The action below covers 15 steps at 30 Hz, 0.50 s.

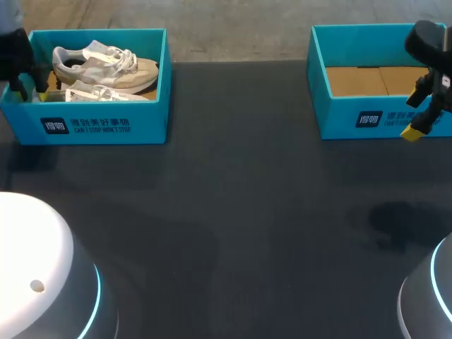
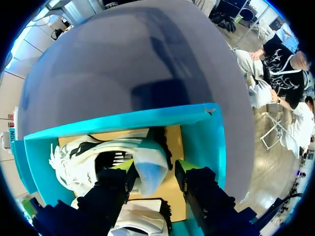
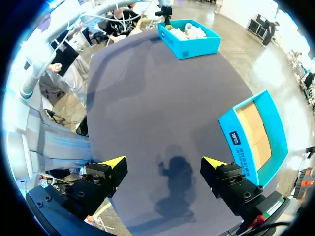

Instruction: Take the shoe out of the shoebox, open the shoe tongue, remove and reinsert the insole, then place the shoe into the shoebox

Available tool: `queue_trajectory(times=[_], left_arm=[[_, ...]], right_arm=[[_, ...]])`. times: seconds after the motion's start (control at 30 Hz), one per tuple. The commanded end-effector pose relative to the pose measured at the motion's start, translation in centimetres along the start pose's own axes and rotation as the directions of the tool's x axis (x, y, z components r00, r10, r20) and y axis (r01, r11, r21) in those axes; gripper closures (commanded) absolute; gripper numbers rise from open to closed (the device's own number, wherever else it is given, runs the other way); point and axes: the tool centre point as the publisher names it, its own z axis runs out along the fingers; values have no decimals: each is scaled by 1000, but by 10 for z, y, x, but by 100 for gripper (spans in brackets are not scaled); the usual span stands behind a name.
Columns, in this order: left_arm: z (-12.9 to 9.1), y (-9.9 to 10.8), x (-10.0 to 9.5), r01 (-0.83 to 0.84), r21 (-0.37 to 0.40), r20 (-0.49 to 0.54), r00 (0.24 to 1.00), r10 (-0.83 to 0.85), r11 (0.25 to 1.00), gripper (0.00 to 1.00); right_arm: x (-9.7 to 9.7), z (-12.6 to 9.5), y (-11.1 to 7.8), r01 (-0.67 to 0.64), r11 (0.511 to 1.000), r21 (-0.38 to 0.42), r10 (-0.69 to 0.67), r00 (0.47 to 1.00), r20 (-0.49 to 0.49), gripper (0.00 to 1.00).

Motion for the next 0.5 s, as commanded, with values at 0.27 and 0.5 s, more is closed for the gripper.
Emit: queue_trajectory(times=[0.27, 0.5], left_arm=[[16, 8, 4, -12, -7, -4, 1000, 12, 1000, 44], [28, 8, 5, -13, -19, -23, 1000, 13, 1000, 44]], right_arm=[[-1, 0, 2, -2, 1000, 5, 2, 1000, -3, 0], [-1, 0, 2, -2, 1000, 5, 2, 1000, -3, 0]])
